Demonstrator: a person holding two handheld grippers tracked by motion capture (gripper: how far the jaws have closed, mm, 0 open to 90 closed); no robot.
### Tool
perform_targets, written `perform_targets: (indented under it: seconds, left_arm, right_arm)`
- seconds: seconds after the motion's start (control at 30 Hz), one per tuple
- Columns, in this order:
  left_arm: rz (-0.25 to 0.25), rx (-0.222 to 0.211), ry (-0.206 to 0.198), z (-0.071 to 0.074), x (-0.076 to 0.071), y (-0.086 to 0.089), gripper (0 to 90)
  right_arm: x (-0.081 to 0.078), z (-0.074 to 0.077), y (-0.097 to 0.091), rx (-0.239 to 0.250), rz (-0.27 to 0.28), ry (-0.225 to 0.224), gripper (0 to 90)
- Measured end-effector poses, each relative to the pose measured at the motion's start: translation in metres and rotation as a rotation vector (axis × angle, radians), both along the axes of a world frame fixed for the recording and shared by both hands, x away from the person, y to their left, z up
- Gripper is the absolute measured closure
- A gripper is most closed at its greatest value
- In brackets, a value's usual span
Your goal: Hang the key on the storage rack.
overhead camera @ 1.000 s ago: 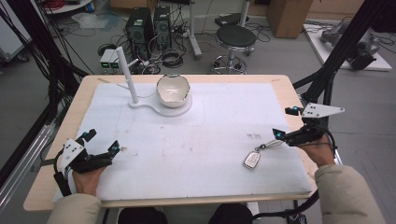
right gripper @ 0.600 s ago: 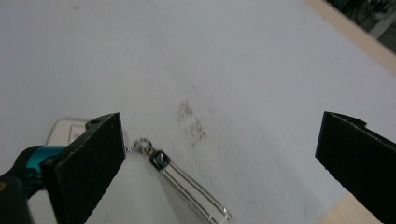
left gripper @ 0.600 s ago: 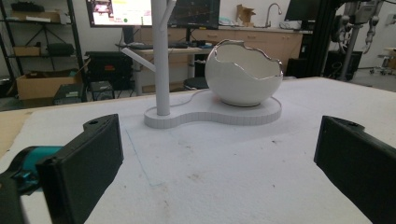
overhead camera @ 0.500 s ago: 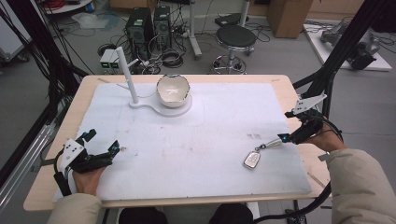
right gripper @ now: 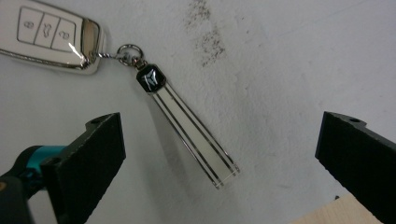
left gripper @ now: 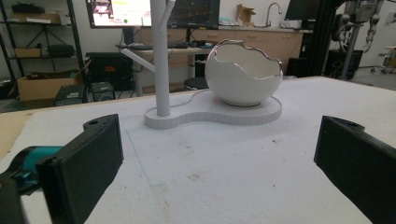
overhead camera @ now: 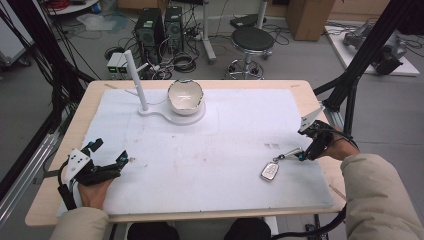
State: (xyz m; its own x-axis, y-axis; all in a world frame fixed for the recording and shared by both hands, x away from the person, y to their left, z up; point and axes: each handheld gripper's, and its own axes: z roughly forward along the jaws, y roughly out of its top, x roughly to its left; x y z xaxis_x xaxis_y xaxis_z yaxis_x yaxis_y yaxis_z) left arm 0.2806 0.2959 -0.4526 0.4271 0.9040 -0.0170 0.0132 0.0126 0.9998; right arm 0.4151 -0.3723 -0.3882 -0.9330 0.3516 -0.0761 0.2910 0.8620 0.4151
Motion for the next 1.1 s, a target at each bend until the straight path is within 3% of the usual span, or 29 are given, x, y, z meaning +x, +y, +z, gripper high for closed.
perform_targets:
  seconds: [0.17,0.33,0.4,0.5,0.73,0.83,1.03,1.1]
  left_arm:
    - [0.002,-0.003,0.0,0.0,0.0,0.0,1.7]
    - [0.002,-0.001,0.0,0.0,0.0,0.0,1.7]
    - [0.003,0.0,0.001,0.0,0.0,0.0,1.7]
    - [0.001,0.002,0.002,0.0,0.0,0.0,1.7]
    - [0.004,0.003,0.003,0.0,0.0,0.0,1.7]
    - [0.004,0.005,0.002,0.0,0.0,0.0,1.7]
    - [0.004,0.004,0.003,0.0,0.0,0.0,1.7]
    - [0.004,0.004,0.003,0.0,0.0,0.0,1.7]
  right_arm:
    - [0.003,-0.006,0.003,-0.032,0.021,0.021,1.5]
    - [0.007,-0.011,0.006,-0.058,0.029,0.051,8.2]
    - [0.007,-0.011,0.006,-0.072,0.046,0.053,19.2]
    - [0.007,-0.012,0.006,-0.077,0.038,0.071,20.8]
    - [0.009,-0.016,0.004,-0.12,0.036,0.125,35.5]
    - [0.01,-0.016,0.003,-0.145,0.05,0.122,47.8]
    - [0.01,-0.016,0.003,-0.175,0.038,0.118,54.0]
    - [0.009,-0.016,0.003,-0.185,0.056,0.108,61.1]
